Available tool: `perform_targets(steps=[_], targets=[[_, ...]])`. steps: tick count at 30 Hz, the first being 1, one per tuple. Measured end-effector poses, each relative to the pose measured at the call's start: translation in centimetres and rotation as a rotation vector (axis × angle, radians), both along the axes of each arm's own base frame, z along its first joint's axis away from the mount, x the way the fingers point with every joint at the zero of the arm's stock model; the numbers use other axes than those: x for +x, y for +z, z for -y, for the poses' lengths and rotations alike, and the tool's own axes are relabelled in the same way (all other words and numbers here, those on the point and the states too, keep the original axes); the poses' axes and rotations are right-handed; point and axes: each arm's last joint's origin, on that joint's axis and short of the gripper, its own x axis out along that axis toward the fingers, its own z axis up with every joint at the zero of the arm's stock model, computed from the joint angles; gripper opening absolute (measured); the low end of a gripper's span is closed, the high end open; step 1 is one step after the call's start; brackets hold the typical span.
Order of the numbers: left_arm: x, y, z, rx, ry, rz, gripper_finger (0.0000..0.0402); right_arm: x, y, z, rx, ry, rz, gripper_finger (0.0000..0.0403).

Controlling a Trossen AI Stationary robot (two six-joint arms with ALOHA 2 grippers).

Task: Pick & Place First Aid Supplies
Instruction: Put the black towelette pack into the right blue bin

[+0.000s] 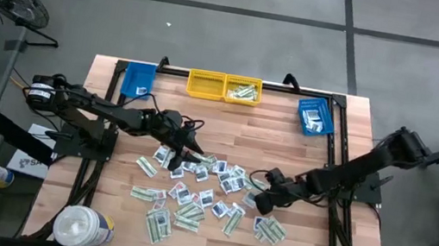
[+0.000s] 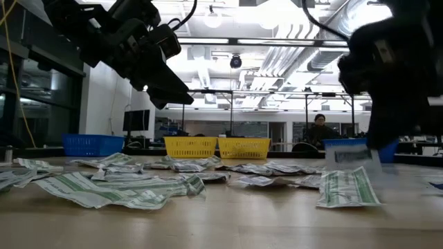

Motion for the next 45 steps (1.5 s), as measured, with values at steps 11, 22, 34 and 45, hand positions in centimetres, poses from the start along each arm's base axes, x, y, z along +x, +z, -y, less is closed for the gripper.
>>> perform_targets(steps=[11, 22, 34, 45], targets=[[0.0, 0.0, 0.0, -0.013, 0.006, -0.004, 0.0162, 1.1, 5.6, -0.2, -0.168, 0.033, -0.123, 0.0000], [0.0, 0.0, 0.0, -0.036, 0.018, -0.010, 0.0162, -0.4, 9.4, 4.2, -0.472, -0.084, -0.457, 0.0000], [0.1, 0.0, 1.5, -0.007, -0.008, -0.008, 0.0162, -2.7, 8.6, 12.1, -0.687, -0.317, -0.802, 0.0000], [0.1, 0.0, 1.5, -0.003, 0.002, -0.009, 0.0162, -4.1, 7.9, 19.4, -0.686, -0.435, -0.919, 0.0000]])
